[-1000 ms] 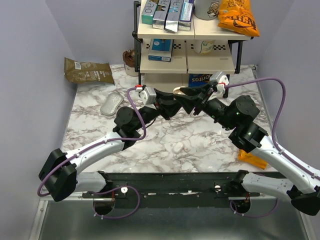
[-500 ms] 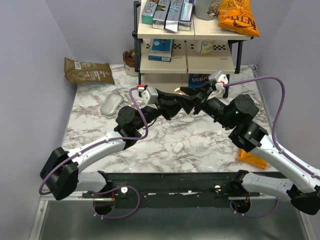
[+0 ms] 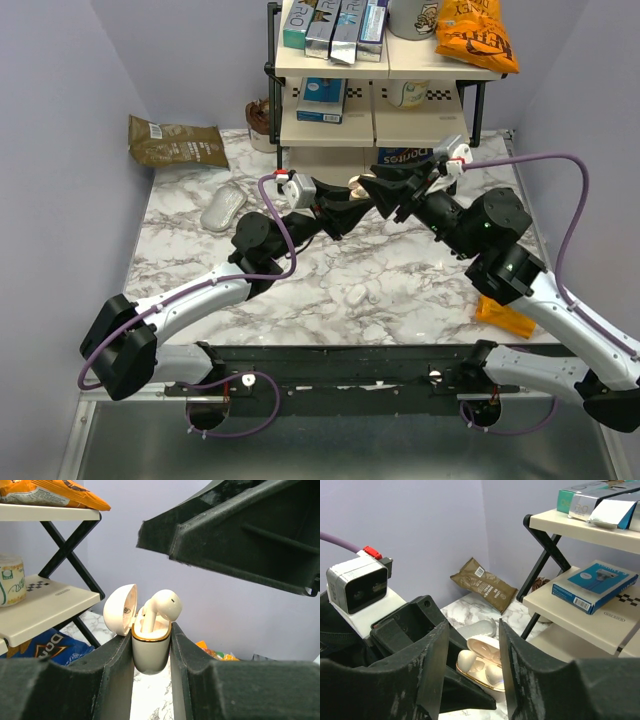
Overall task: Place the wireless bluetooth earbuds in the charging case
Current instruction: Pick up the left earbud from the left side groove of the charging case.
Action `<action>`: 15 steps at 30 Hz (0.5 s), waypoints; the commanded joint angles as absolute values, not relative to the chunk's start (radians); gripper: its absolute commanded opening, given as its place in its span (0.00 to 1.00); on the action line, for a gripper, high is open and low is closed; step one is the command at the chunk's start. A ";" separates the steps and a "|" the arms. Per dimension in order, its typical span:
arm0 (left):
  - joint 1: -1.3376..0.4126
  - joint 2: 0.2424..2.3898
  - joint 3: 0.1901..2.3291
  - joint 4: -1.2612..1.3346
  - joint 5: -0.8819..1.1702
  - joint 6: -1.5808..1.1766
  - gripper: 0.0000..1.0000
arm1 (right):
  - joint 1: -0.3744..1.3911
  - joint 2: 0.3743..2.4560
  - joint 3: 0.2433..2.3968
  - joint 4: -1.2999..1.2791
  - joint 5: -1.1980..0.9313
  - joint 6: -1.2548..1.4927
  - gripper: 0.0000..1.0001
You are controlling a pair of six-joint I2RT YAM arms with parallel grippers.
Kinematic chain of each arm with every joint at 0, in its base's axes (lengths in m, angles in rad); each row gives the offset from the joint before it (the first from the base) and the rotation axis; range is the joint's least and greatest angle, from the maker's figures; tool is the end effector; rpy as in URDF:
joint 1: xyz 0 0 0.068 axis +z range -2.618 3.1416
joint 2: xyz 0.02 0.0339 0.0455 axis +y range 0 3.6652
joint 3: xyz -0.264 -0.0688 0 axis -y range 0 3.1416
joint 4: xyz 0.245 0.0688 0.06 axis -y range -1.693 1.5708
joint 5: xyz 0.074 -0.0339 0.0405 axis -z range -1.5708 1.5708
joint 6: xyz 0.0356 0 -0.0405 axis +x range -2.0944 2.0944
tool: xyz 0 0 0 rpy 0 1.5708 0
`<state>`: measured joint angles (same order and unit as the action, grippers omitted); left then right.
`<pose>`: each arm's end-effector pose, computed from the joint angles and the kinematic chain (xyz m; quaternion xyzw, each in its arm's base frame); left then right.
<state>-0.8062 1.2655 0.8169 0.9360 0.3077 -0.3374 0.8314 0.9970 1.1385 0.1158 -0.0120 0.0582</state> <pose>0.1880 -0.2115 0.3636 0.2461 0.4651 -0.5246 0.6693 0.1458 0.1605 0.4571 -0.2346 0.5637 0.3441 0.7133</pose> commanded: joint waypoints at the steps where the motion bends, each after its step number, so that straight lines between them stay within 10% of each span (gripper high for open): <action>1: -0.807 1.238 0.804 0.948 0.308 -0.321 0.00 | 0.836 0.965 1.172 0.049 0.066 0.032 0.37; 9: -0.808 1.226 0.792 0.940 0.299 -0.311 0.00 | 0.836 0.913 1.164 -0.089 0.031 0.011 0.01; 15: -0.807 1.232 0.793 0.943 0.301 -0.311 0.00 | 0.838 0.899 1.161 -0.140 -0.064 0.009 0.01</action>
<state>-0.8062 1.2491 0.8036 0.9329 0.3073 -0.3244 0.8314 0.9104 1.1473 -0.0704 0.0162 0.0242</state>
